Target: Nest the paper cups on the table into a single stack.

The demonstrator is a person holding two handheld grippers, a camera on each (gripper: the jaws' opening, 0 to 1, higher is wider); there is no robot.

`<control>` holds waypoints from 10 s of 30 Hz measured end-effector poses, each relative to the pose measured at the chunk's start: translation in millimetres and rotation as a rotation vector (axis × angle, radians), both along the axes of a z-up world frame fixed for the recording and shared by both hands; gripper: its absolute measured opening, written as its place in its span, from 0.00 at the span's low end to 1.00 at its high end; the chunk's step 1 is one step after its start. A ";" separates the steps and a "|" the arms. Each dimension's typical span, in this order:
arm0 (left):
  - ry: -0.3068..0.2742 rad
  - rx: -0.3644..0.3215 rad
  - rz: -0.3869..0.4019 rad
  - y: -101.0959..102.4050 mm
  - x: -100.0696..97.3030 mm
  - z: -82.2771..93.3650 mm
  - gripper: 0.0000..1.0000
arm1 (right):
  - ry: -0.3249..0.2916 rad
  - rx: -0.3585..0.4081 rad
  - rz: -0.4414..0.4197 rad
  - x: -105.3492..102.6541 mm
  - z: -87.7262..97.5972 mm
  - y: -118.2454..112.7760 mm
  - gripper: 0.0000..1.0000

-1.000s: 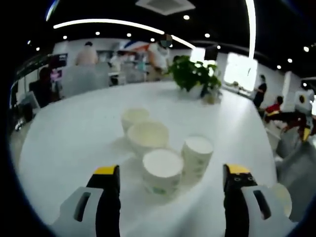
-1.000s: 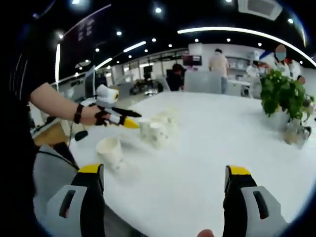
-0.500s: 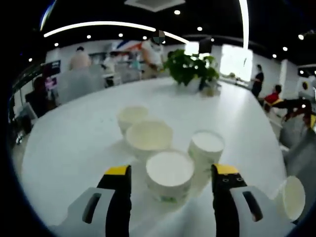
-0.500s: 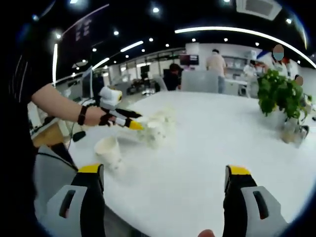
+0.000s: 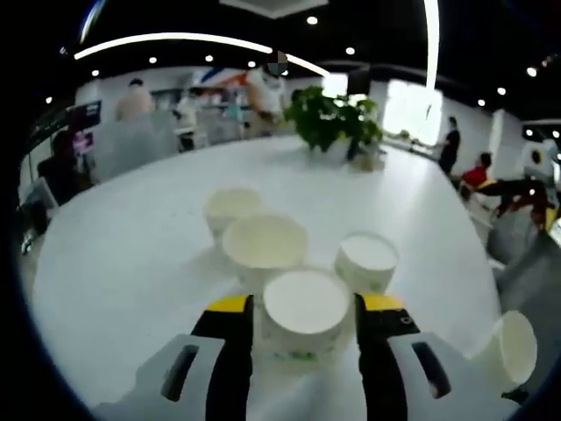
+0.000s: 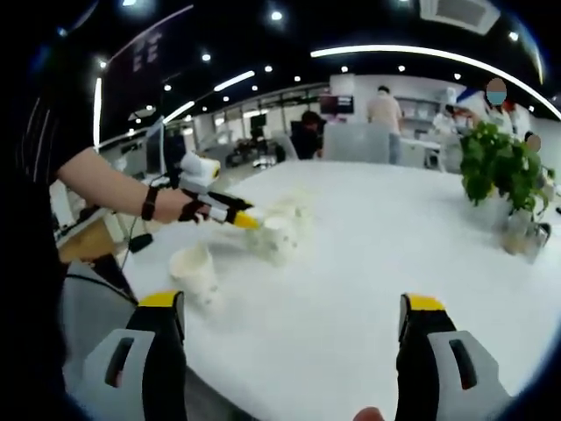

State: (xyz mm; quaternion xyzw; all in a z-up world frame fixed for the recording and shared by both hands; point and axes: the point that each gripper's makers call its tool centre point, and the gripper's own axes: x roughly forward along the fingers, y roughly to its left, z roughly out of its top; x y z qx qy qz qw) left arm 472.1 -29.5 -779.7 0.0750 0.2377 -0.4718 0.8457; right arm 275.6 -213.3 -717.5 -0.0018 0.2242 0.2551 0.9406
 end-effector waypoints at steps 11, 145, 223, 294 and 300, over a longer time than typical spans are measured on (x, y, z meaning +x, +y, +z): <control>0.008 0.009 -0.024 -1.1 -5.7 -1.3 0.37 | -0.011 0.000 -0.003 1.2 5.3 0.0 1.00; -0.025 -0.262 -0.101 -5.7 -134.5 166.6 0.36 | -0.029 0.433 0.399 11.9 49.8 167.4 0.56; 0.014 -0.216 -0.218 5.9 -182.5 138.1 0.35 | -0.047 0.678 0.464 7.3 105.8 136.6 0.04; -0.106 -0.224 0.010 44.4 -168.9 126.7 0.74 | -0.022 0.542 0.534 3.6 95.0 150.3 0.00; -0.116 -0.210 0.031 48.0 -167.6 126.2 0.82 | -0.039 0.470 0.530 9.5 91.5 148.3 0.00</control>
